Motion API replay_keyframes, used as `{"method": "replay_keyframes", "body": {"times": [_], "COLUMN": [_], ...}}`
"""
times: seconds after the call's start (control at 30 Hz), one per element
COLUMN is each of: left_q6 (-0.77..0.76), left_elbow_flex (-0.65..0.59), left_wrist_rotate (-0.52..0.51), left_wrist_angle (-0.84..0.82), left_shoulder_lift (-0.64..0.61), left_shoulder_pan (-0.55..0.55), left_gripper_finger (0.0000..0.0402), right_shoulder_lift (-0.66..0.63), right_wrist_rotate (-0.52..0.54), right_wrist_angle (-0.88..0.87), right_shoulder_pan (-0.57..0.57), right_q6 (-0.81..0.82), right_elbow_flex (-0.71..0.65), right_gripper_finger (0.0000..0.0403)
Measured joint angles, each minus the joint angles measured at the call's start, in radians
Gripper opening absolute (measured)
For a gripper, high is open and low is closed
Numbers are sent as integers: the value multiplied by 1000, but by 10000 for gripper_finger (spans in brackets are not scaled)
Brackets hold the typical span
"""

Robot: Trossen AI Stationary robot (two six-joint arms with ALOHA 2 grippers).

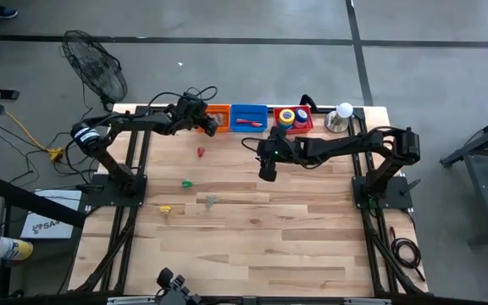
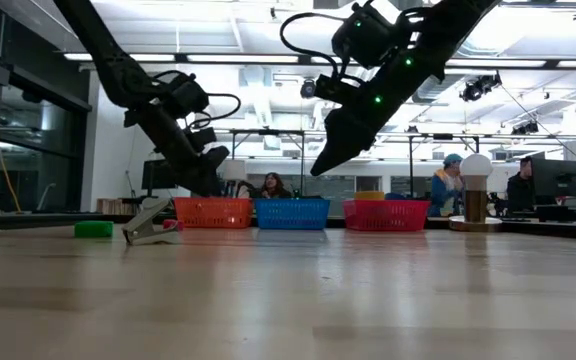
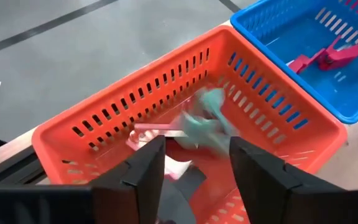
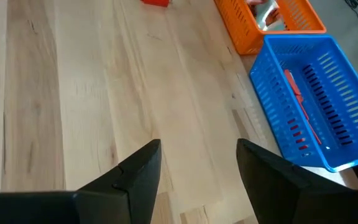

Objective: Pick and place Stapler, Stapler remover, tape
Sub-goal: Put the green staple remover into the orange bin, then put the light gray staple remover into the orange bin

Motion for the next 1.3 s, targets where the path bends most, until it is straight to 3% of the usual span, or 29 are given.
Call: {"method": "replay_keyframes", "body": {"times": [0.3,0.53,0.7,1.0,1.13,1.3], "left_q6": [24,-1,-20,-73,-122,-215], "left_elbow_flex": [0,0,0,-1,-18,-29], "left_wrist_rotate": [29,21,-33,-189,-250,-301], "left_wrist_angle": [-7,-160,-255,-406,-450,-536], "left_shoulder_lift": [-40,-128,-181,-255,-289,-320], "left_shoulder_pan": [0,-20,-111,-297,-362,-438], "left_gripper_finger": [189,190,190,190,190,190], "right_shoulder_lift": [0,0,0,0,-28,-152], "right_wrist_rotate": [7,63,121,83,87,50], "right_wrist_angle": [-56,-106,-141,-217,-110,122], "right_shoulder_pan": [0,0,0,0,-1,-7], "right_q6": [1,36,46,37,37,59], "right_elbow_flex": [0,0,0,-3,-95,-280], "right_gripper_finger": [200,200,201,200,200,200]}}
